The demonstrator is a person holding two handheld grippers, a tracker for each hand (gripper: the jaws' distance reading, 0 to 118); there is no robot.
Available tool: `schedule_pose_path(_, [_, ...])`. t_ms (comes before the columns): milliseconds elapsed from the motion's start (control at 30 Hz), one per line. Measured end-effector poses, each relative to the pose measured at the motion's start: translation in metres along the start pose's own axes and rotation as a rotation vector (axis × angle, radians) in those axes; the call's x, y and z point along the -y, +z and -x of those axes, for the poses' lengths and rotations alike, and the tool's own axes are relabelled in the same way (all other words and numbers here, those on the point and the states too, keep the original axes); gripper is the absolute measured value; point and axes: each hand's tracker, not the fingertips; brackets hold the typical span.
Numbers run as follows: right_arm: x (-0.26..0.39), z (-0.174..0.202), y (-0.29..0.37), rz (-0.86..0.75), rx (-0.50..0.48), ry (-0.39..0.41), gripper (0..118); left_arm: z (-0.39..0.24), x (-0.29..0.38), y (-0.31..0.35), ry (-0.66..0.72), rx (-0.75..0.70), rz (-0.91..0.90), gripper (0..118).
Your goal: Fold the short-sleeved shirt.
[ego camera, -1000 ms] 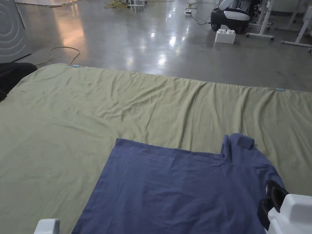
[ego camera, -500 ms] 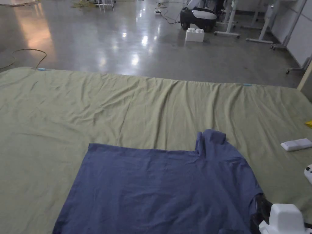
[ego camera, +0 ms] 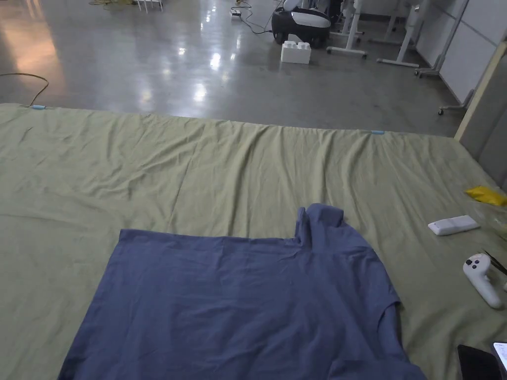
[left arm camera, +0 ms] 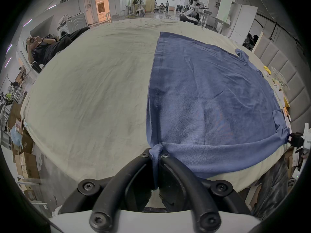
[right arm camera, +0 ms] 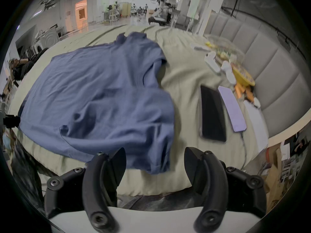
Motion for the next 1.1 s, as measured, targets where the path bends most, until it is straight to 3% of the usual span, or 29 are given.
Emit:
schedule_pose_path(67, [0.006,0.0,-0.015,0.018,-0.001,-0.013,75,0.0,0.0,-0.001,0.004,0.007,0.003,7])
schedule_pose_path(133, [0.008,0.001,-0.028,0.042,0.004,-0.018,66,0.0,0.001,-0.001,0.006,0.008,0.003,7])
schedule_pose_path(200, [0.01,0.001,-0.034,0.045,-0.069,-0.066,57,-0.001,0.002,0.0,0.005,0.011,0.002,7])
schedule_pose_path(233, [0.008,0.0,-0.032,0.041,-0.038,-0.067,51,-0.001,0.002,0.0,0.005,0.012,0.001,7])
schedule_pose_path(300, [0.007,0.002,-0.028,0.035,-0.053,-0.031,21,0.0,0.004,-0.002,0.008,0.015,-0.002,7])
schedule_pose_path(367, [0.005,0.005,-0.02,0.018,-0.061,-0.027,13,0.001,0.005,-0.001,0.013,0.017,-0.008,7])
schedule_pose_path(400, [0.005,0.008,-0.018,0.017,-0.077,-0.019,12,0.0,0.005,0.0,0.015,0.018,-0.01,7])
schedule_pose_path(467, [0.004,0.018,-0.013,0.011,-0.017,0.071,11,0.0,0.006,0.001,0.019,0.018,-0.018,7])
schedule_pose_path(500, [0.002,0.02,-0.01,-0.002,-0.006,0.072,11,0.001,0.006,0.002,0.023,0.018,-0.02,7])
schedule_pose_path(900, [-0.021,0.0,0.037,-0.108,-0.101,-0.072,9,0.016,-0.002,0.04,0.132,0.11,-0.169,7])
schedule_pose_path(1100, [-0.067,-0.005,0.044,-0.175,-0.112,-0.063,9,0.007,-0.046,0.047,0.093,0.11,-0.224,7])
